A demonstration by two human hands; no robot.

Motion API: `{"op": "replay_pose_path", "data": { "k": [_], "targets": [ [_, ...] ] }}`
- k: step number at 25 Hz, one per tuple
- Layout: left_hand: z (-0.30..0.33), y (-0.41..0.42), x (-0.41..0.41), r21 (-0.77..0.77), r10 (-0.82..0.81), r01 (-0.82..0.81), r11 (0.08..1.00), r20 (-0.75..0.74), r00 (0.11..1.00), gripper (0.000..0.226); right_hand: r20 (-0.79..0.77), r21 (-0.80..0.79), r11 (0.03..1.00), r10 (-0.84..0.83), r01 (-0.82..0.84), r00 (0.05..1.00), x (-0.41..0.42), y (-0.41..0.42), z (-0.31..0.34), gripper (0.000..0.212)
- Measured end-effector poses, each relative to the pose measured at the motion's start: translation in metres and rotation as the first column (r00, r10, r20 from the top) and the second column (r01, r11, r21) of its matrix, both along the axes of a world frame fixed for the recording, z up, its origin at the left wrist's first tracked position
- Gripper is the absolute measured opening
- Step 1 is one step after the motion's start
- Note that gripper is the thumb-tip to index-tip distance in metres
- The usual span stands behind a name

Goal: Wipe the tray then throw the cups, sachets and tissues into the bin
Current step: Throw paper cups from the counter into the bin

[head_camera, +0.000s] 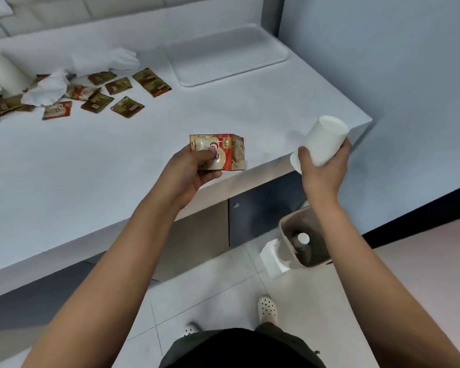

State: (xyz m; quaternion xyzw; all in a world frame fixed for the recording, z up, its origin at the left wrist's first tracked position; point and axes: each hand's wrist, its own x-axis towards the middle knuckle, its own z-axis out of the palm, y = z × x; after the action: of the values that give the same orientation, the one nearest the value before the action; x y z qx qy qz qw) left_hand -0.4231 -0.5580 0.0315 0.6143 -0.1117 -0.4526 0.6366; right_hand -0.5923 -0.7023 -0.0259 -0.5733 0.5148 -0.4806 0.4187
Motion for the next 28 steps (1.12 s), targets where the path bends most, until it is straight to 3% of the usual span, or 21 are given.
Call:
{"op": "replay_pose_path", "data": {
  "k": [5, 8, 13, 16, 19, 21, 23, 28],
  "targets": [
    [-0.05, -0.071, -0.089, 0.15, -0.291, 0.267, 0.952, 0.171, 0.941, 0.014, -0.152, 0.193, 0.98, -0.023, 0.053, 0.988, -0.101, -0.044, -0.061, 0.071],
    [-0.091, -0.101, -0.13, 0.293, -0.405, 0.349, 0.89, 0.154, 0.901, 0.021, -0.236, 0.369, 0.926, 0.003, 0.087, 0.972, -0.143, -0.054, -0.105, 0.07],
    [-0.17, -0.141, -0.177, 0.532, -0.503, 0.358, 0.767, 0.153, 0.851, 0.023, -0.291, 0.536, 0.839, 0.081, 0.092, 0.953, -0.177, -0.062, -0.169, 0.072],
    [-0.205, -0.16, -0.191, 0.611, -0.56, 0.382, 0.693, 0.123, 0.819, 0.038, -0.321, 0.593, 0.804, 0.174, 0.054, 0.931, -0.176, -0.072, -0.199, 0.078],
    [-0.221, -0.167, -0.196, 0.67, -0.644, 0.417, 0.614, 0.121, 0.755, 0.054, -0.436, 0.583, 0.811, 0.368, -0.054, 0.821, -0.172, -0.078, -0.232, 0.095],
    [-0.223, -0.165, -0.194, 0.697, -0.651, 0.389, 0.603, 0.147, 0.745, 0.043, -0.491, 0.638, 0.767, 0.473, -0.068, 0.731, -0.171, -0.077, -0.247, 0.084],
    [-0.224, -0.157, -0.188, 0.691, -0.646, 0.395, 0.605, 0.136, 0.751, 0.024, -0.442, 0.725, 0.685, 0.54, -0.07, 0.716, -0.17, -0.071, -0.252, 0.061],
    [-0.218, -0.141, -0.165, 0.646, -0.616, 0.431, 0.63, 0.078, 0.784, 0.036, -0.405, 0.73, 0.68, 0.517, -0.074, 0.754, -0.163, -0.059, -0.244, 0.039]
  ]
}}
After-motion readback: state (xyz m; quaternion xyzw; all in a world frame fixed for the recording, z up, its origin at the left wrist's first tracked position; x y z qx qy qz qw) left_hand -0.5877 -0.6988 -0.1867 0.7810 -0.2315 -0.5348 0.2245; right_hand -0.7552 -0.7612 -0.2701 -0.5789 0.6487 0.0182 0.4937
